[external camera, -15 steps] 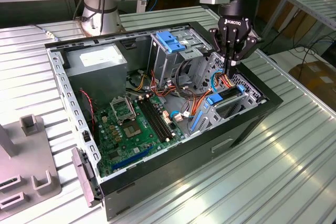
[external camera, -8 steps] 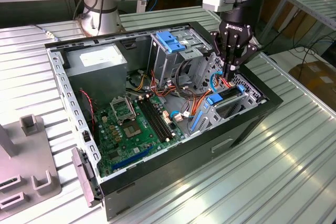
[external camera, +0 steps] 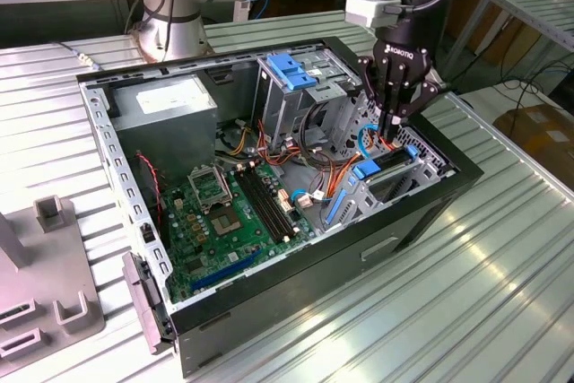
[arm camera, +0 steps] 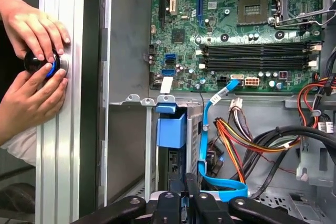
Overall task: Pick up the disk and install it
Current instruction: 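Insert the second disk wire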
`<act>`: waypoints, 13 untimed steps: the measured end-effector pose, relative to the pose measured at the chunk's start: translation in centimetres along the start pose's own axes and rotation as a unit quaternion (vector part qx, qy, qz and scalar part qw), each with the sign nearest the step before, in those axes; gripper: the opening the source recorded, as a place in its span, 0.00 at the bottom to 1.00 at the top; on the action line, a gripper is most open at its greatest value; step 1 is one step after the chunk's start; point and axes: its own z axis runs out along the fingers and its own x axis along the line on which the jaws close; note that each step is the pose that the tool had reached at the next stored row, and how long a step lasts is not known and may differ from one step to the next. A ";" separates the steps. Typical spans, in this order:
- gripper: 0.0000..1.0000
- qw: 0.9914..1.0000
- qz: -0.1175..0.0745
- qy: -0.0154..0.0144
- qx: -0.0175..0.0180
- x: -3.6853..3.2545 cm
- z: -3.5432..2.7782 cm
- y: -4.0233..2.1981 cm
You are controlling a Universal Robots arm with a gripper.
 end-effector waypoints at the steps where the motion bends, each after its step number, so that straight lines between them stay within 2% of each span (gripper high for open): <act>1: 0.16 1.000 -0.001 0.000 0.001 0.08 0.04 0.07; 6: 0.16 1.000 -0.007 0.000 0.009 0.34 0.16 0.31; 11: 0.16 1.000 -0.013 0.000 0.018 0.40 0.33 1.03; 13: 0.16 1.000 -0.014 -0.001 0.021 0.42 0.45 1.23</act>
